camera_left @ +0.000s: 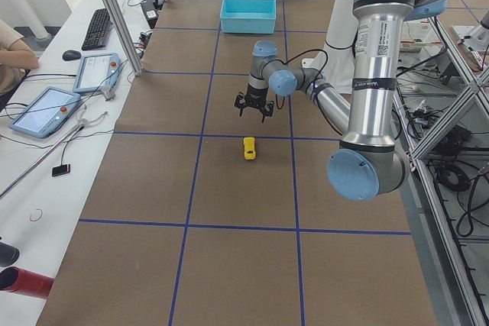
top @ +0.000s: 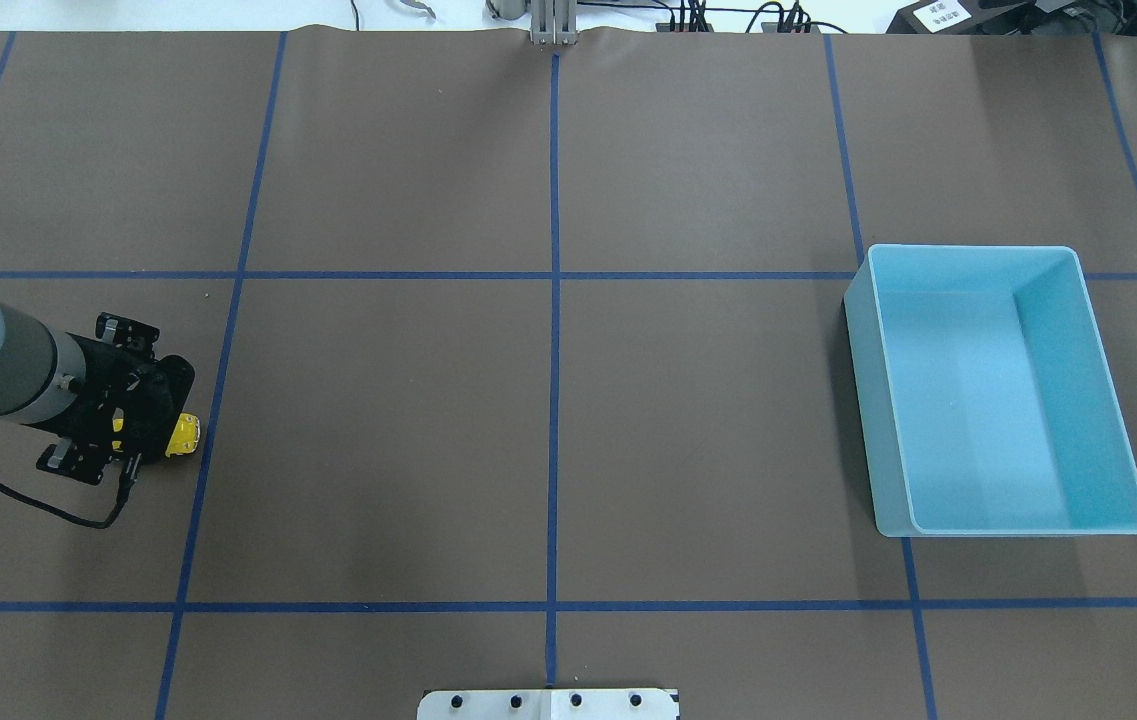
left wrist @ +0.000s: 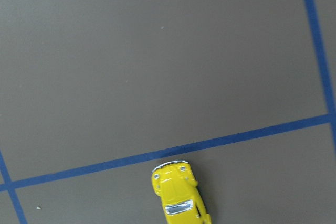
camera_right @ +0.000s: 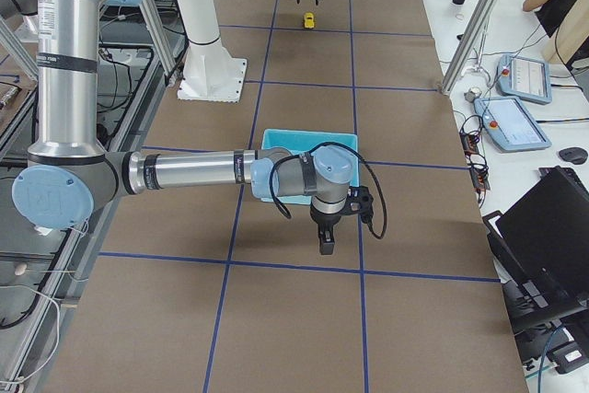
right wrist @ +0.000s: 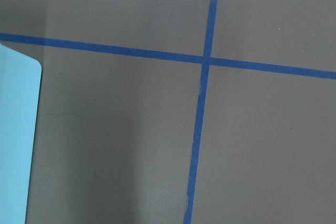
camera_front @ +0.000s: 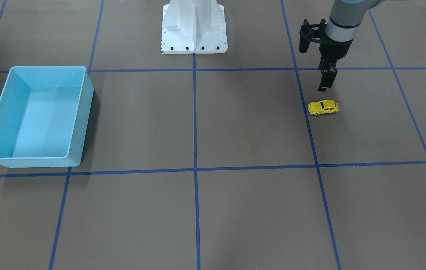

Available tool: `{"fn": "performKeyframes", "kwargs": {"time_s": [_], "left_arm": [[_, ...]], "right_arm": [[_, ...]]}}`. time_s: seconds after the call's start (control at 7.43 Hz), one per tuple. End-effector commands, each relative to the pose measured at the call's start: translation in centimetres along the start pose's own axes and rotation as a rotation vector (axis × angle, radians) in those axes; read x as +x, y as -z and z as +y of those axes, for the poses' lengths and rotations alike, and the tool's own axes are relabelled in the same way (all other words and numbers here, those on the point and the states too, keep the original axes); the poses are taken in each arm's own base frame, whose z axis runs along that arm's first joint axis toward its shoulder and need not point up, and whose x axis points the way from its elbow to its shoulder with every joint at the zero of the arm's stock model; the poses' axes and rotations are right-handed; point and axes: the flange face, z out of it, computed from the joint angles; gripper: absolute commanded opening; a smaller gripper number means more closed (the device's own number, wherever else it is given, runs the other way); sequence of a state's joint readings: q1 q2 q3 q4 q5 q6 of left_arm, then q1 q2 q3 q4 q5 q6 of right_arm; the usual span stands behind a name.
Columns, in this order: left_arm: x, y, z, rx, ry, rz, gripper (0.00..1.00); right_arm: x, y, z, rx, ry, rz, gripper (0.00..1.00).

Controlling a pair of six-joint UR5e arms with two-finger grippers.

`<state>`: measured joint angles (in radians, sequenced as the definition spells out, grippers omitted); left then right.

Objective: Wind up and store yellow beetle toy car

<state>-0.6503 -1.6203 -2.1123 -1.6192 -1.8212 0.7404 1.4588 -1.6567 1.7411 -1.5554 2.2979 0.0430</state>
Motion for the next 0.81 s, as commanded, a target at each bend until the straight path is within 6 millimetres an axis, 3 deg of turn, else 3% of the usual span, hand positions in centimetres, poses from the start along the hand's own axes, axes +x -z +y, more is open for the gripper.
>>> {"fn": "performKeyframes", "kwargs": {"time_s": [0.0, 0.67], "left_arm": [[-0.9, -3.6, 0.8, -0.014, 0.020, 0.011, 1.00], [-0.6, -7.8, 1.8, 0.029, 0.123, 0.064, 1.00]], "right_arm": [[0.0, 0.0, 0.0, -0.001, -0.001, 0.000, 1.00], [0.0, 0.0, 0.0, 0.000, 0.000, 0.000, 1.00]]}}
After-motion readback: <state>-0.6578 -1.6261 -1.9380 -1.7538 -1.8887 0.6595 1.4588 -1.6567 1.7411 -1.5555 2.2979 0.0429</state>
